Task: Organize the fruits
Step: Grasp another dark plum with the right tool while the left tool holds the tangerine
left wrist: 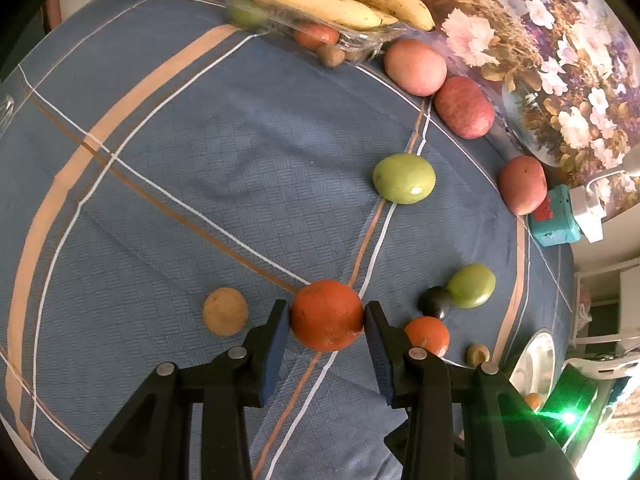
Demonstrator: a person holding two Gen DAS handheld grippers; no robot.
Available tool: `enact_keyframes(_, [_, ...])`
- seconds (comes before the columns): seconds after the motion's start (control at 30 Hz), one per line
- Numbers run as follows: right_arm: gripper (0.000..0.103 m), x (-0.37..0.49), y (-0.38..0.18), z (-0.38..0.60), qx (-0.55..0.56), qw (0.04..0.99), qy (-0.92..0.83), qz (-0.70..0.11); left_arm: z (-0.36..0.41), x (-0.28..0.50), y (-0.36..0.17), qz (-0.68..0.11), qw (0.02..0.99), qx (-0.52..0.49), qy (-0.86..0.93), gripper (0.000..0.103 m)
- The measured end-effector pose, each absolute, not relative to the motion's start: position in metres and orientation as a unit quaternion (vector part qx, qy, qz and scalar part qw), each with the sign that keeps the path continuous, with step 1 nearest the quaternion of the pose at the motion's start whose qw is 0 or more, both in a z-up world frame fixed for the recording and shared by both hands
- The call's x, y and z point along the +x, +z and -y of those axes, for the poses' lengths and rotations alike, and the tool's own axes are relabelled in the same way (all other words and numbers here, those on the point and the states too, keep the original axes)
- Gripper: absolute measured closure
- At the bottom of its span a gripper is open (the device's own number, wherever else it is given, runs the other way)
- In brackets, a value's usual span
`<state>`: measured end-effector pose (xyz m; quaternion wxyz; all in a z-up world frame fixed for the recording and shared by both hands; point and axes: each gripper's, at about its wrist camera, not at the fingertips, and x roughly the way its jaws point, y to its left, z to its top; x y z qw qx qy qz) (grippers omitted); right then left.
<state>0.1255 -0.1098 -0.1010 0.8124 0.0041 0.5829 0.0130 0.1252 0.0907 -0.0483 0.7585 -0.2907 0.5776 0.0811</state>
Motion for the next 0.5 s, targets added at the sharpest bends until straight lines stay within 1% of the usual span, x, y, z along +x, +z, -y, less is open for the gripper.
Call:
enact_keyframes(0.17, [0.001,0.121,-0.098,0.114,0.010,0.800,0.022,-0.599,-0.091,0.125,-0.048,-0.578,0.758,-0.291,0.078,0.062])
enact_keyframes(0.23, [0.008,0.120,-0.095,0.119,0.026,0.802,0.015,-0.596,-0.091,0.126,-0.047,-0.578,0.759,-0.290,0.076,0.062])
enact_keyframes(0.3, [0.021,0.120,-0.092,0.125,0.034,0.801,0.005,-0.597,-0.090,0.126,-0.046,-0.578,0.759,-0.289,0.076,0.062])
enact_keyframes(0.33, [0.025,0.121,-0.091,0.128,0.036,0.800,-0.001,-0.599,-0.090,0.126,-0.046,-0.578,0.760,-0.289,0.075,0.062])
enact_keyframes(0.4, [0.048,0.121,-0.088,0.135,0.041,0.803,-0.017,-0.594,-0.089,0.126,-0.045,-0.577,0.760,-0.288,0.075,0.062])
enact_keyframes(0.43, [0.052,0.121,-0.086,0.137,0.042,0.803,-0.021,-0.594,-0.089,0.126,-0.045,-0.577,0.761,-0.288,0.074,0.062])
enact_keyframes(0.5, [0.070,0.119,-0.082,0.139,0.056,0.803,-0.012,-0.593,-0.088,0.126,-0.044,-0.577,0.761,-0.287,0.073,0.062])
